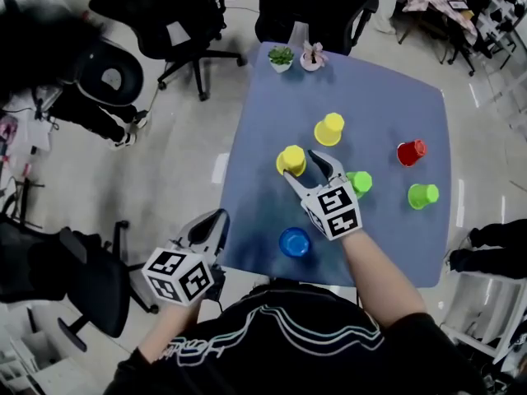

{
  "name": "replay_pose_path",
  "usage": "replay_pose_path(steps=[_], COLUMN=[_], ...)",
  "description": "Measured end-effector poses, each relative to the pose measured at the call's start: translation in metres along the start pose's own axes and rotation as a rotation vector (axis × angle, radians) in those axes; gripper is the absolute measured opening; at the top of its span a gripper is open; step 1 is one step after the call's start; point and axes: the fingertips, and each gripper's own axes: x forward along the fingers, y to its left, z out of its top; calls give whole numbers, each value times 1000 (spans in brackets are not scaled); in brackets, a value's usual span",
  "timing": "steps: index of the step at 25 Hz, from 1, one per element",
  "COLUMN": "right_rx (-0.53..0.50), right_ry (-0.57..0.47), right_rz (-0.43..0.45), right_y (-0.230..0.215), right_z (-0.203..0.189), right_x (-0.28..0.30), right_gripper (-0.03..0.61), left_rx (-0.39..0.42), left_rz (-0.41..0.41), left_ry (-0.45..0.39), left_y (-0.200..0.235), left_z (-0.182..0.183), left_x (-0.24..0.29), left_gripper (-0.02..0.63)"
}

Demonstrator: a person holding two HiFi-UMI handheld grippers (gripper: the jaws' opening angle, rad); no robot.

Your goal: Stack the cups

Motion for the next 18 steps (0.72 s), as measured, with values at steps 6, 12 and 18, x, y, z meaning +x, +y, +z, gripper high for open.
replay_pose_path(steps=[6,12,18], right_rx=[9,8,14], right_ry=[24,28,19], right_rz=[19,22,24], right_y=[0,-1,-3], right_z=[-7,-8,-7], right_x=[17,24,25], right_gripper=[288,287,265], left_rx=[-32,-44,-49], left_rz=[33,46,54], left_ry=[4,4,2], left_y=[15,22,26], left_z=[-3,-1,-2], left_x=[2,2,5], left_gripper=[25,25,25])
